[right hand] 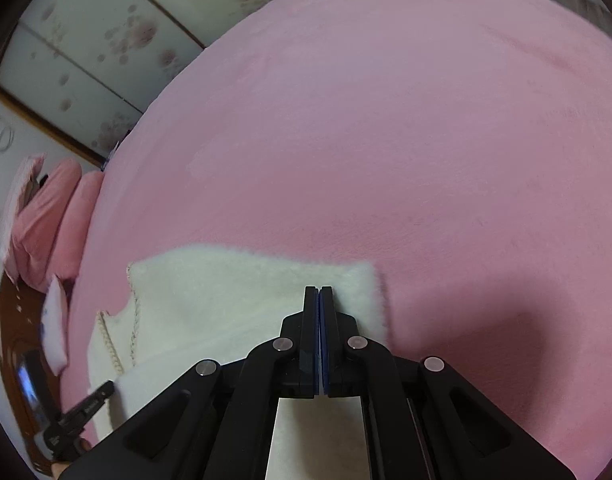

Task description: Fold large clothes

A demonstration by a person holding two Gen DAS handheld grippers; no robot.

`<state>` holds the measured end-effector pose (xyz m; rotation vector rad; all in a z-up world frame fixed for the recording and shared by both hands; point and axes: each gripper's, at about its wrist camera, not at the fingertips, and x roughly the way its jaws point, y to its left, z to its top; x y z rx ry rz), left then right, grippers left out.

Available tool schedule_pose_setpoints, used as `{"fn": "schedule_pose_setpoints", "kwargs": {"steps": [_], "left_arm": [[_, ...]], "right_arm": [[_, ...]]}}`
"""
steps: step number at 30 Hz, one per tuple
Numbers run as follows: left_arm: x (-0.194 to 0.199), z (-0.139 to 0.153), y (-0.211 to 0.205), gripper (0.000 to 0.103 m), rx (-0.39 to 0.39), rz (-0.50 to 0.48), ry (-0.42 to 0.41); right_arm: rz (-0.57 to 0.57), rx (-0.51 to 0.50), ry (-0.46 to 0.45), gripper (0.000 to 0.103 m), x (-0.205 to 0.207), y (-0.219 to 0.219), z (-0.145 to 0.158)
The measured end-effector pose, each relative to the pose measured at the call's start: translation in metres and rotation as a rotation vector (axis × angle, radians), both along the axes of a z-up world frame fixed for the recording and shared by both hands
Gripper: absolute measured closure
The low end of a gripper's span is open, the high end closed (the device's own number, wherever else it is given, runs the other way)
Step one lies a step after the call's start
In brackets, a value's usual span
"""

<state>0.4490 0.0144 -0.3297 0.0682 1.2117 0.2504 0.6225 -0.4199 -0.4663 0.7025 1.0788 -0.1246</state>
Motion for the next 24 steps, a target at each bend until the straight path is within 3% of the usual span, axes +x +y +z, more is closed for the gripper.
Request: {"fn": "schedule_pose_setpoints", "kwargs": {"steps": [6, 10, 15, 18, 24], "left_arm": [[-0.03, -0.003, -0.003, 0.099, 0.018, -0.053, -0.005], [-0.072, -0.002, -0.003, 0.099, 0.029, -0.064, -0.027], [-0.12, -0.001, -0.013, 0.099, 0.107, -0.106, -0.035], [-0.148, 0.007, -0.019, 0.099, 0.125, -0.089, -0.045], [-0.202, 0.015, -0.021, 0.097, 0.049, -0.024, 0.116]], "right_arm": [[0.048, -0.06, 0.052, 0.102, -0.047, 0.026, 0.0], [0.128, -0.131, 0.091, 0.102, -0.077, 0.058, -0.001], [0.093, -0.082, 0.083, 0.102, -0.114, 0.071, 0.004], [0.079, -0.063, 0.144, 0.102, -0.135, 0.083, 0.009], [0.155, -0.103, 0.317, 0.103, -0.15, 0.126, 0.003]]}}
